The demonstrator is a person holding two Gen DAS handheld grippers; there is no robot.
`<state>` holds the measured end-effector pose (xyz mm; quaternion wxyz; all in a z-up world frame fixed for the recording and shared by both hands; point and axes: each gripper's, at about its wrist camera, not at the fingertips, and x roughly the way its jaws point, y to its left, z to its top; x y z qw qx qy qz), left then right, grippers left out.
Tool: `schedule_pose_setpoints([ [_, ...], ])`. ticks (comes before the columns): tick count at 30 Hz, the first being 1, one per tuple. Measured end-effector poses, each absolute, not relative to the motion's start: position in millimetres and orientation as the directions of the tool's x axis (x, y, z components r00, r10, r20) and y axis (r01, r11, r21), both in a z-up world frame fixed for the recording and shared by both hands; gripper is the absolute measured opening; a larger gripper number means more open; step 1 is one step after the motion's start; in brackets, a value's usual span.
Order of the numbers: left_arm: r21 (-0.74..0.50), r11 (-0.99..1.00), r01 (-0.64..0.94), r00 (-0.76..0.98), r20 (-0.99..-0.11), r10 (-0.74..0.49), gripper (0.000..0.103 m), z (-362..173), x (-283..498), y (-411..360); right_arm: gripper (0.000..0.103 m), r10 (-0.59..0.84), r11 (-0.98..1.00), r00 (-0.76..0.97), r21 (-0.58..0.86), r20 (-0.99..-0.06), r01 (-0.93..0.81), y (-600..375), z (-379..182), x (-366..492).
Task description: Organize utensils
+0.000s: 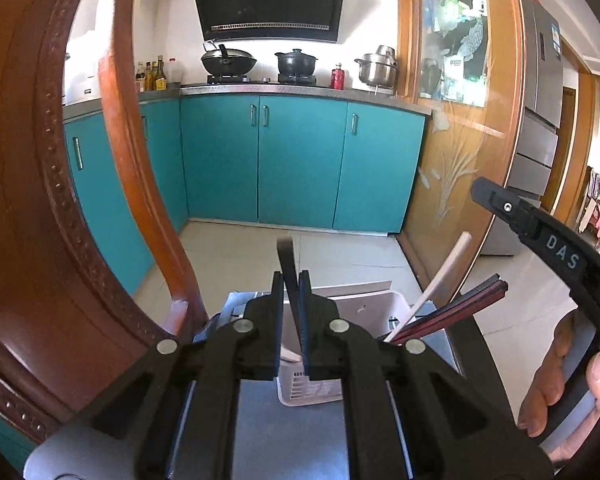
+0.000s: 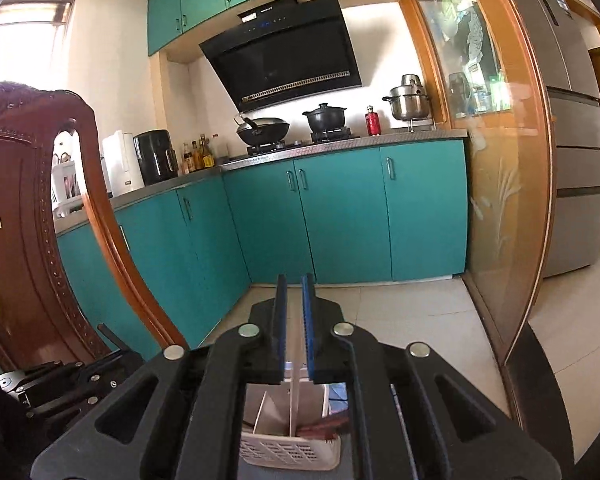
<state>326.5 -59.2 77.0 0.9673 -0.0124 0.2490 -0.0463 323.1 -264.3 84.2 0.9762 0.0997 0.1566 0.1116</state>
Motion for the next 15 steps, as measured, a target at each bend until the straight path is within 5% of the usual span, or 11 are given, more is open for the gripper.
schedule_pose_setpoints([
  [5, -0.044, 0.995, 0.086, 0.892, -0.441, -0.096, 0.032, 82.7, 300.3, -54.1, 0.052, 0.259, 0.931, 0.929, 0.324, -0.264, -0.167, -282.7, 86.2, 307.4],
  [9, -0.04, 0.995, 0.09, 0.911, -0.401, -0.099, 0.06, 79.2, 260.1, -49.8, 0.067, 0.256, 0.932, 0.941, 0.316, -0.222, -0.179, -290.8, 102.1, 285.7],
  [15, -0.018, 0.997, 0.072, 0.887, -0.457, -0.072, 0.078, 53.3, 218.2, -49.5, 0.091, 0.212, 0.951, 0.964, 0.262, -0.16, -0.165, -295.9, 116.7, 245.6],
])
